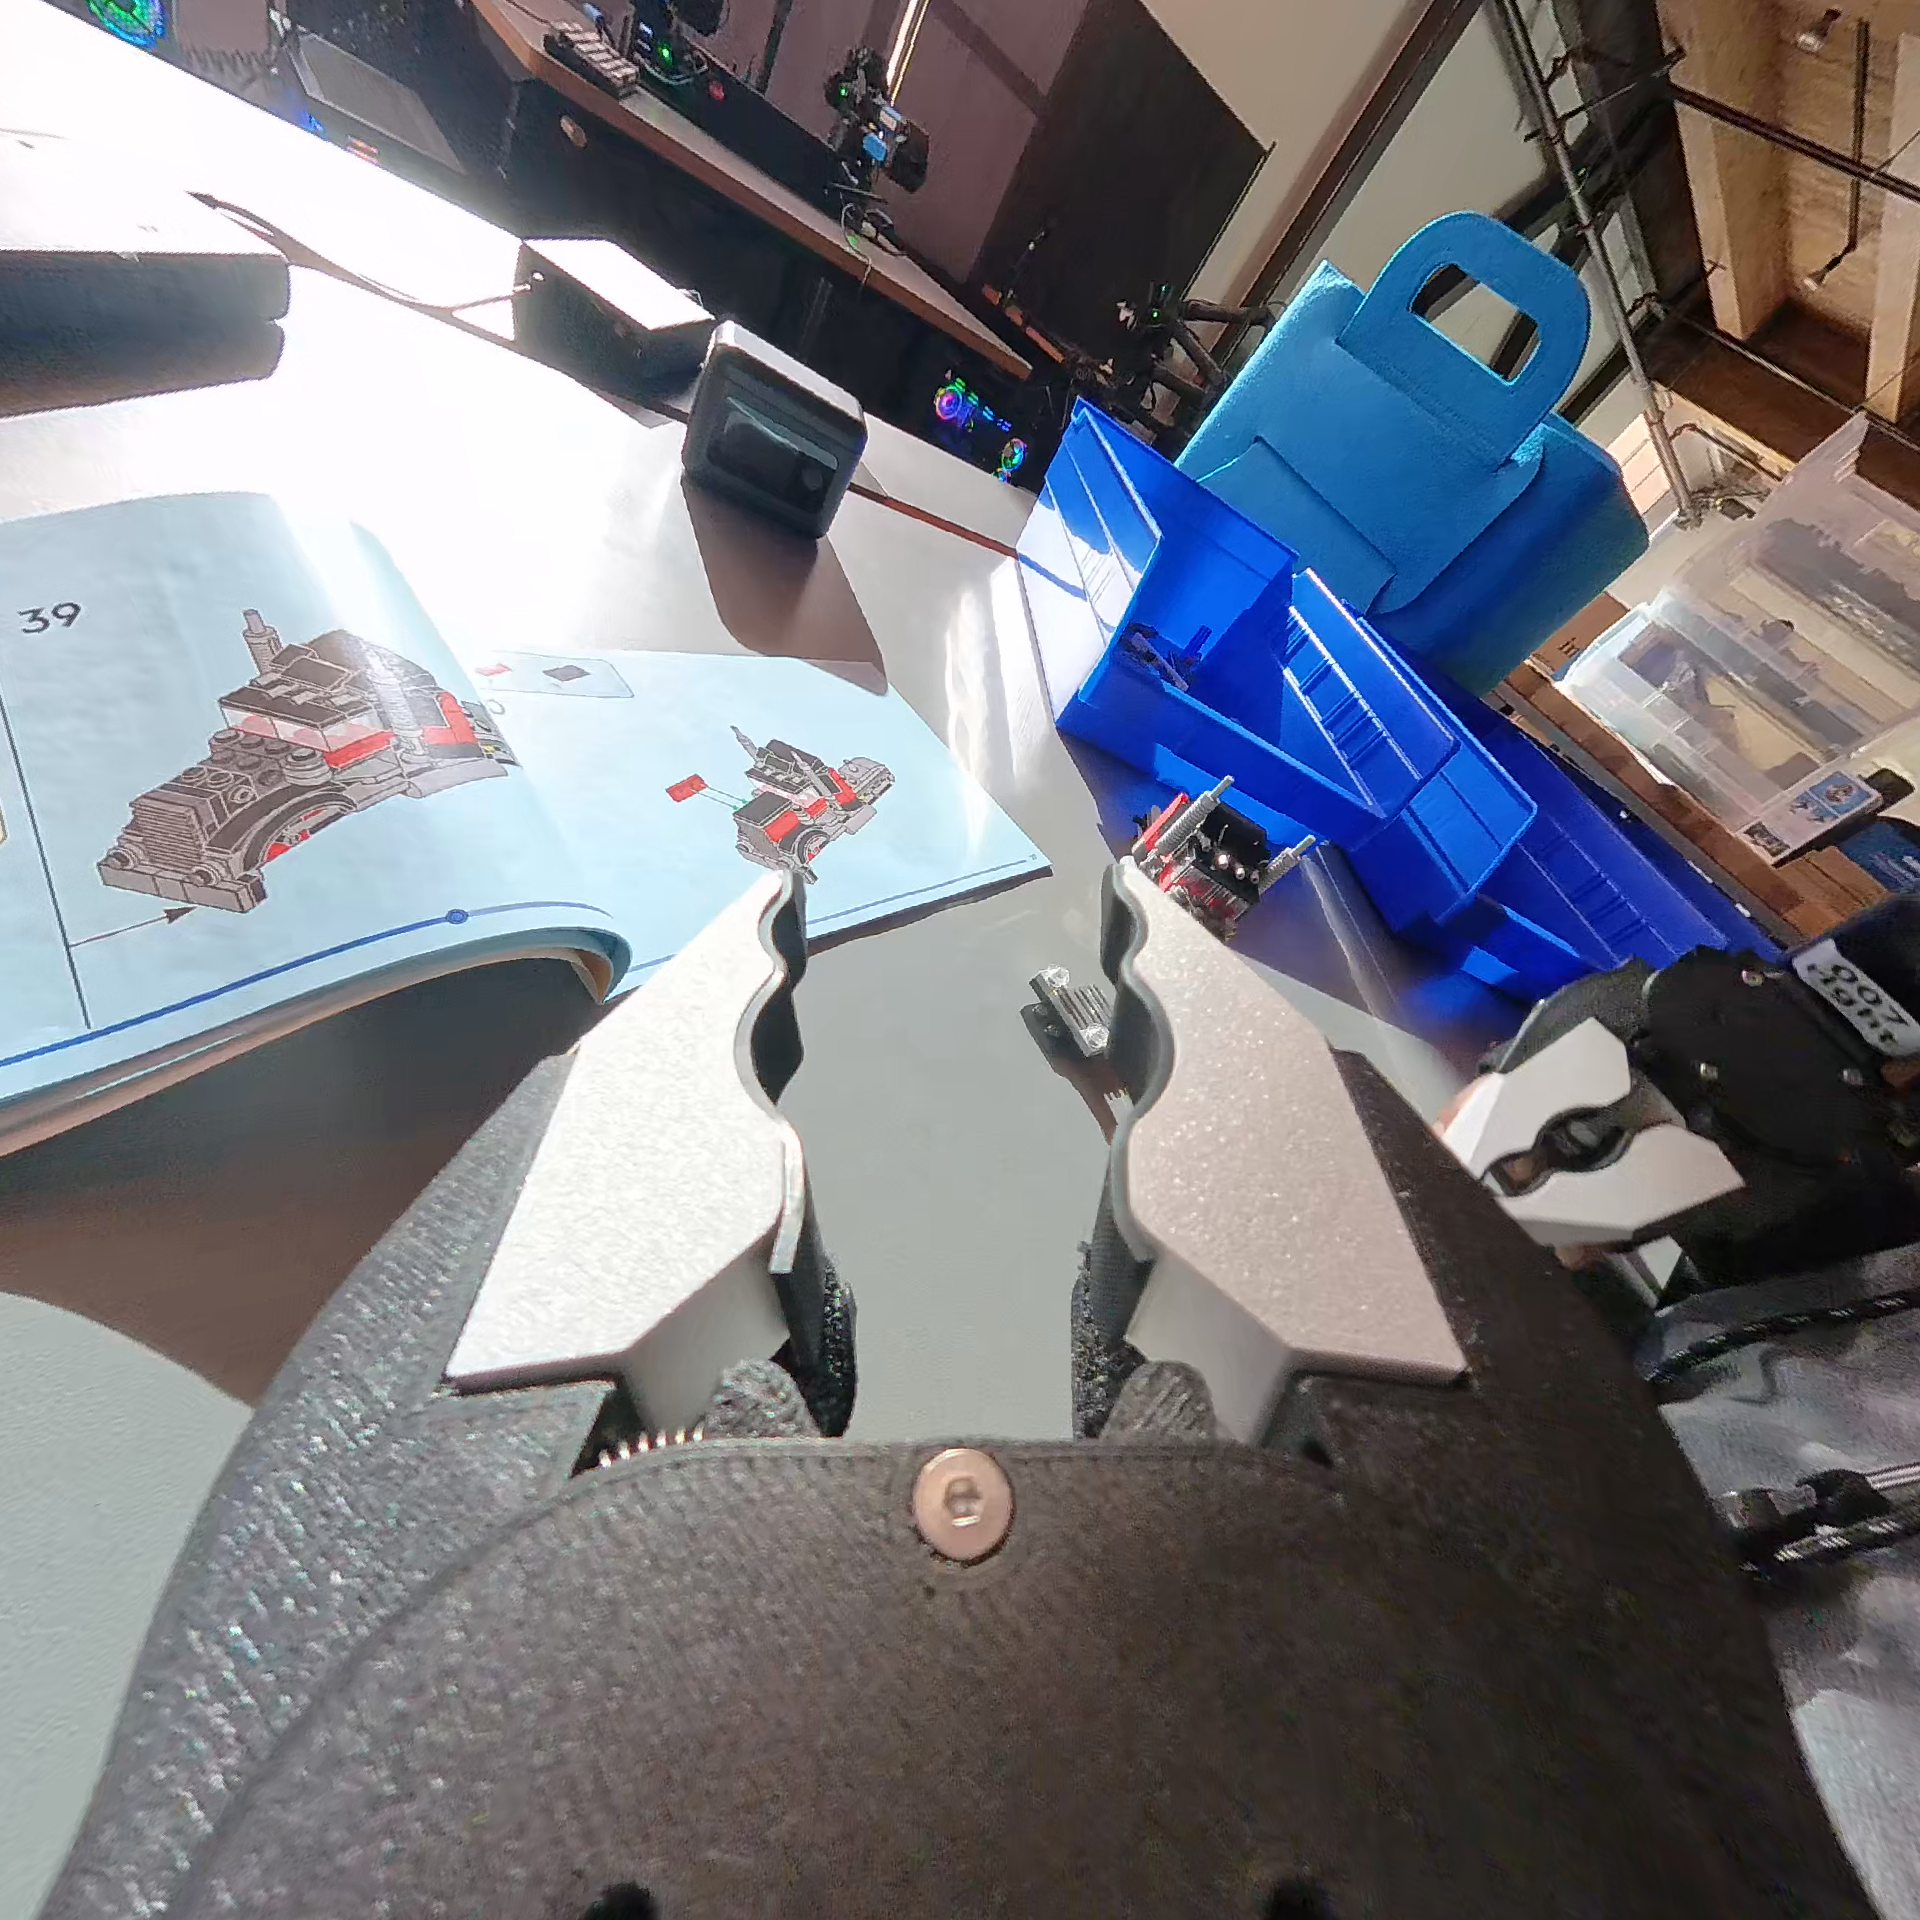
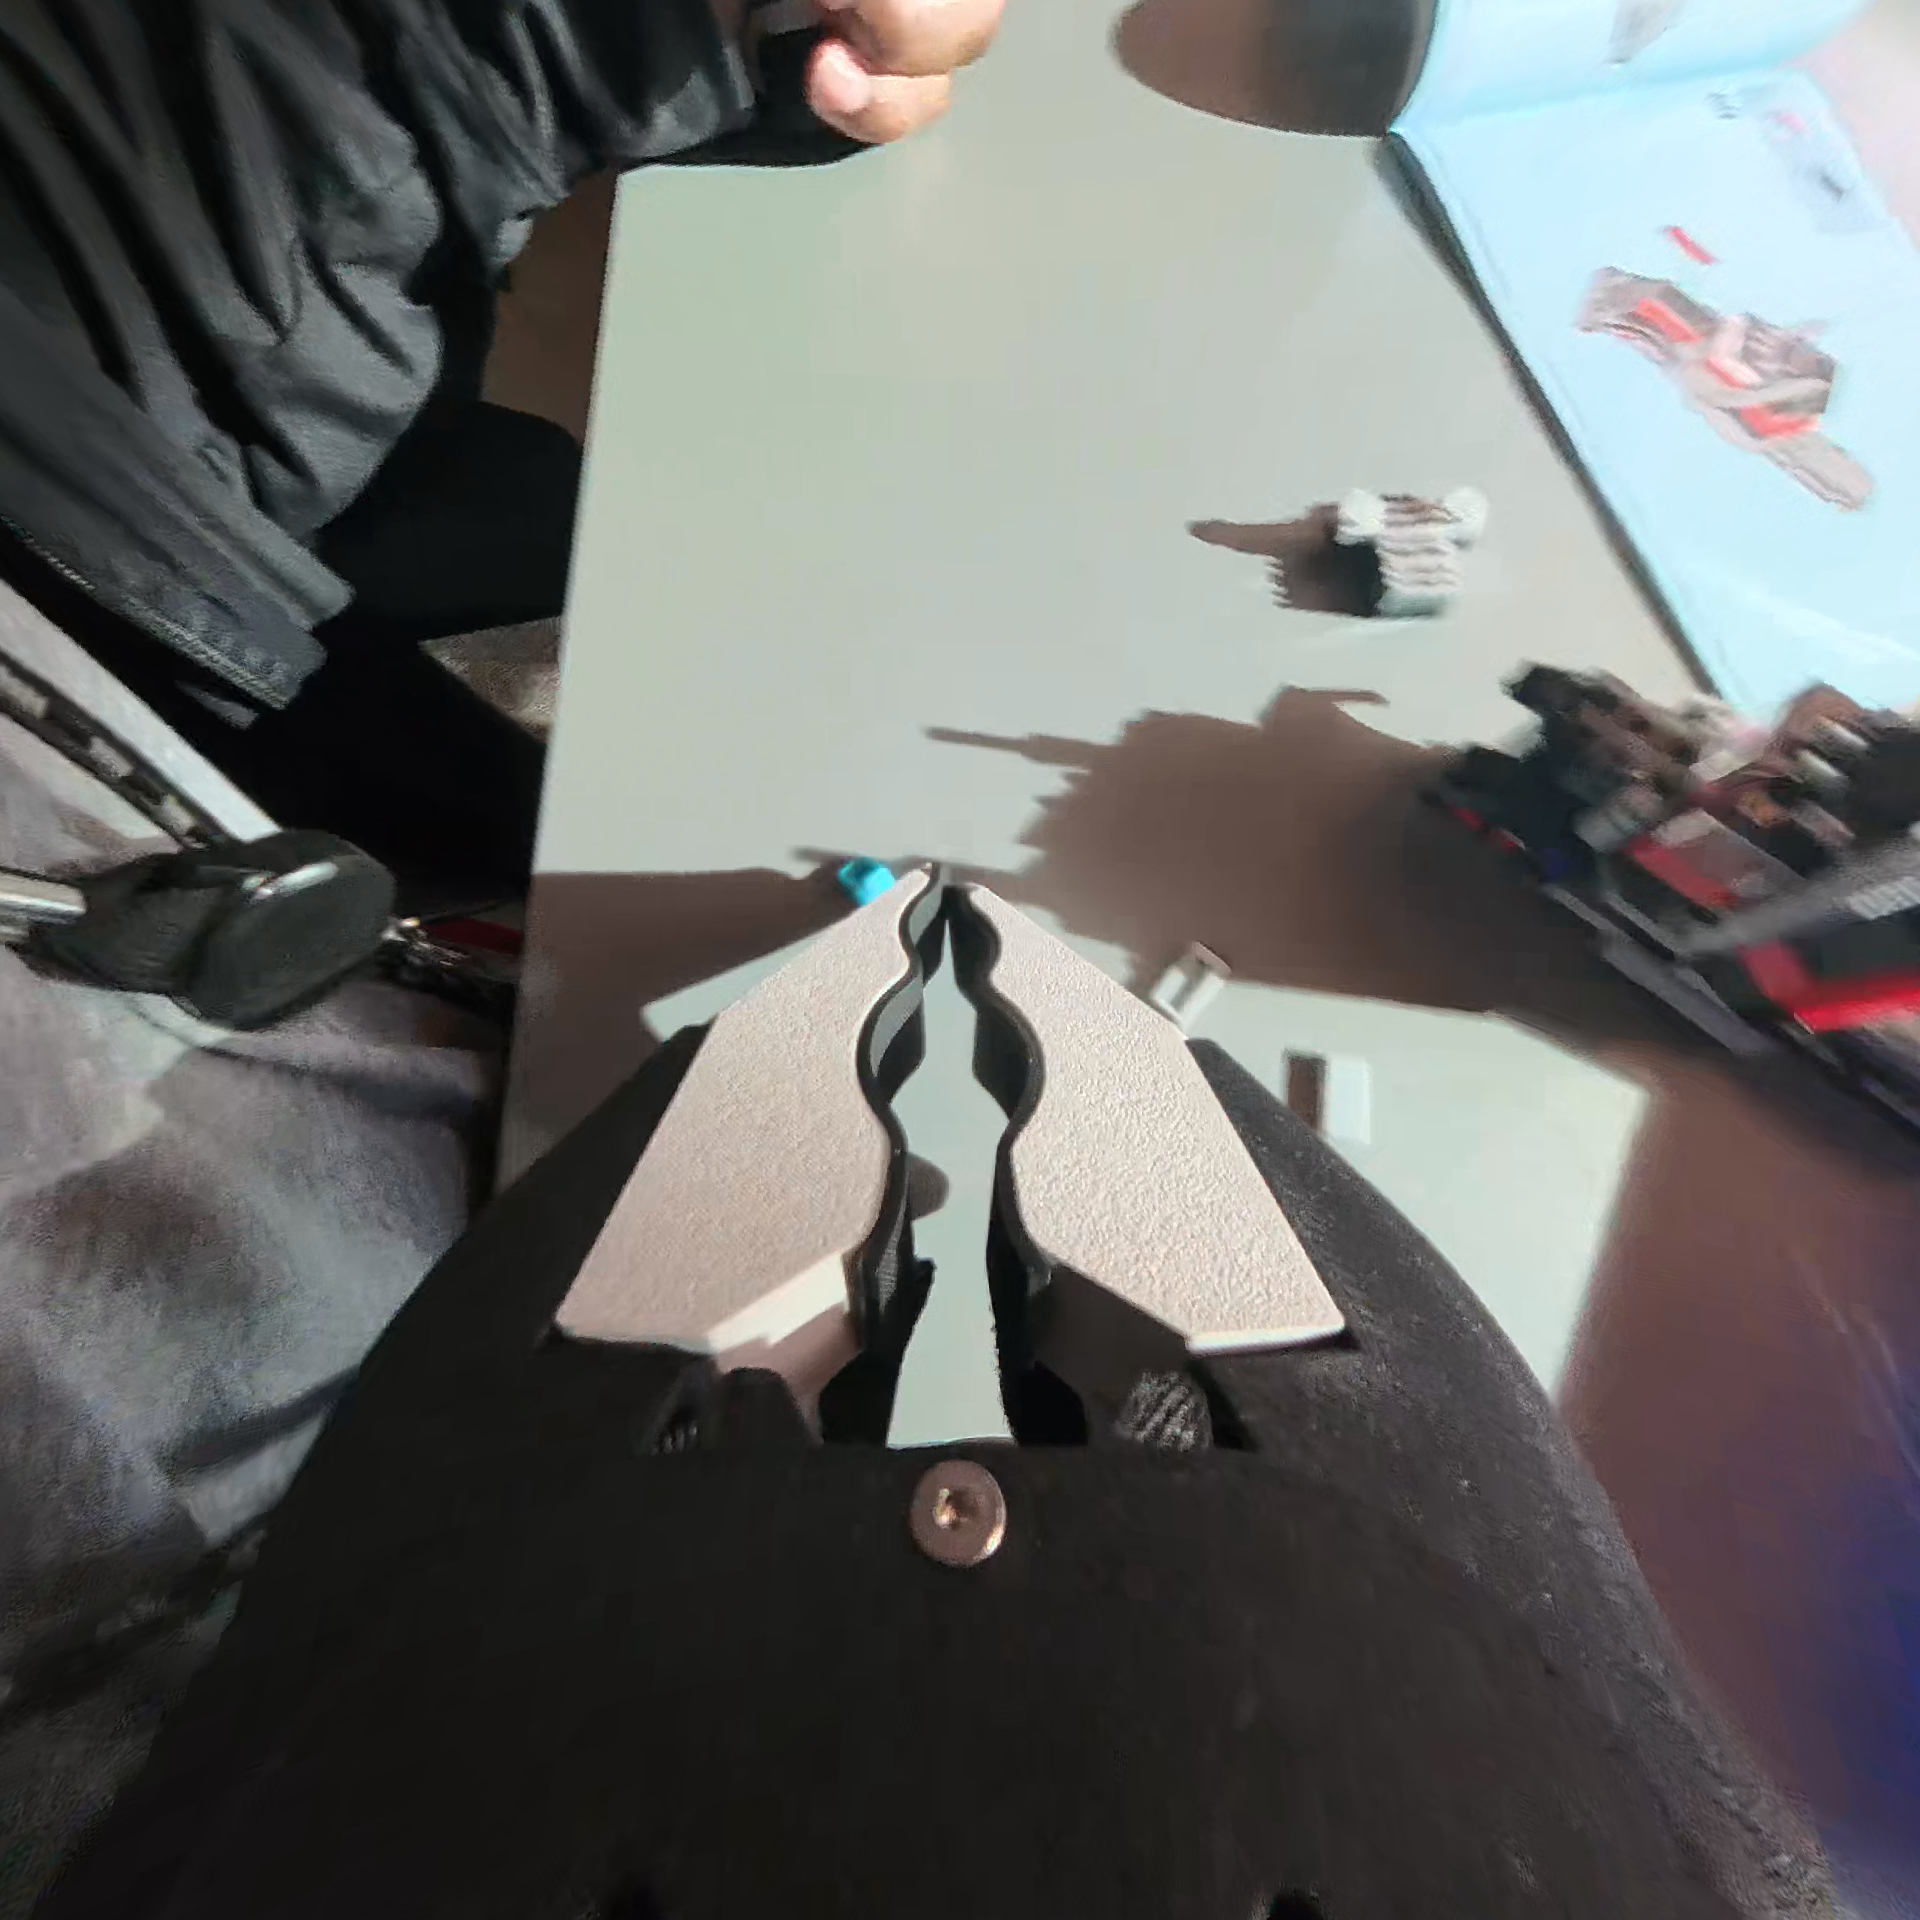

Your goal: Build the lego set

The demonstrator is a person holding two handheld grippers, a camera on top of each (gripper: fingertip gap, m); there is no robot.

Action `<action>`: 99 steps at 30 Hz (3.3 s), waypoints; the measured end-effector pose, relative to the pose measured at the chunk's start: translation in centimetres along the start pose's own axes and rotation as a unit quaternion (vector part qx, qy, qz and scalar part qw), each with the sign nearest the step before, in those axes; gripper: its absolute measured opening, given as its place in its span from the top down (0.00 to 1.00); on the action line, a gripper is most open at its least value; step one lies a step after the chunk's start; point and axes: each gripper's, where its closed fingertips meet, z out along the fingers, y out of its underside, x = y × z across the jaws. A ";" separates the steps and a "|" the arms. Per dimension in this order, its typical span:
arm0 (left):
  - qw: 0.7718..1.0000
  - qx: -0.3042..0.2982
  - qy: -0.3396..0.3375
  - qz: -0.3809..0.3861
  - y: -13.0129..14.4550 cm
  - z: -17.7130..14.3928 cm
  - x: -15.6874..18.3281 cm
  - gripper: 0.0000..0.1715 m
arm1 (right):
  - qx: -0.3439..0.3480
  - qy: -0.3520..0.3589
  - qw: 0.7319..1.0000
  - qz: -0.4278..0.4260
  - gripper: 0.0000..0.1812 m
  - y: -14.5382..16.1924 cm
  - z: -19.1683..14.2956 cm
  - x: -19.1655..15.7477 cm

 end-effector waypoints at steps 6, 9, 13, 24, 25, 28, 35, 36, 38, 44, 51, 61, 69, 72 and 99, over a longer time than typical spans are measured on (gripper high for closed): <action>1.000 -0.010 -0.007 -0.003 0.3 0.2 -0.2 0.67 | 0.042 0.051 0.996 0.059 0.99 1.2 -4.1 3.4; 1.000 -0.013 -0.011 -0.001 0.3 0.3 -0.3 0.67 | 0.068 0.040 0.994 0.076 0.99 1.1 -5.2 2.7; 1.000 -0.015 -0.013 0.002 0.4 0.3 -0.3 0.67 | 0.069 0.004 0.994 0.085 0.96 0.9 -4.3 0.1; 1.000 -0.008 -0.003 0.002 0.2 0.2 0.0 0.67 | -0.001 -0.006 0.999 0.040 0.88 0.1 0.2 -1.8; 1.000 -0.007 -0.002 0.002 0.2 0.2 0.0 0.67 | -0.003 -0.007 0.999 0.039 0.88 0.1 0.3 -1.7; 1.000 -0.005 0.001 0.000 0.2 0.1 0.1 0.67 | -0.018 -0.015 0.999 0.038 0.88 0.3 0.6 -1.6; 1.000 -0.008 0.002 -0.002 0.2 0.2 0.0 0.67 | -0.028 -0.005 0.999 0.032 0.93 0.5 1.0 -1.2; 1.000 -0.007 0.002 -0.002 0.2 0.2 0.0 0.67 | -0.027 -0.008 0.999 0.034 0.93 0.5 1.0 -1.3; 1.000 -0.007 0.002 -0.002 0.2 0.2 0.0 0.67 | -0.025 -0.011 0.999 0.039 0.94 0.5 0.9 -1.2; 1.000 -0.004 0.005 -0.005 0.1 0.1 0.0 0.67 | -0.003 0.019 0.998 0.061 0.94 1.4 -1.6 0.8; 1.000 -0.017 0.001 -0.015 0.4 0.4 -0.3 0.67 | 0.061 0.201 0.966 0.149 0.94 5.3 -15.2 8.0; 0.999 -0.016 -0.033 -0.022 0.2 0.7 -1.5 0.67 | 0.059 0.453 0.855 0.246 0.85 15.5 -30.8 13.2; 0.997 -0.012 -0.075 -0.021 0.3 0.7 -2.2 0.67 | 0.170 0.386 0.876 0.236 0.84 14.5 -30.3 10.7; 0.996 -0.008 -0.087 -0.017 0.2 0.7 -2.3 0.68 | 0.241 0.320 0.886 0.235 0.86 13.2 -29.1 9.3; 0.991 -0.036 -0.129 0.001 1.0 1.3 -2.9 0.69 | 0.286 0.258 0.892 0.238 0.94 13.5 -27.1 8.0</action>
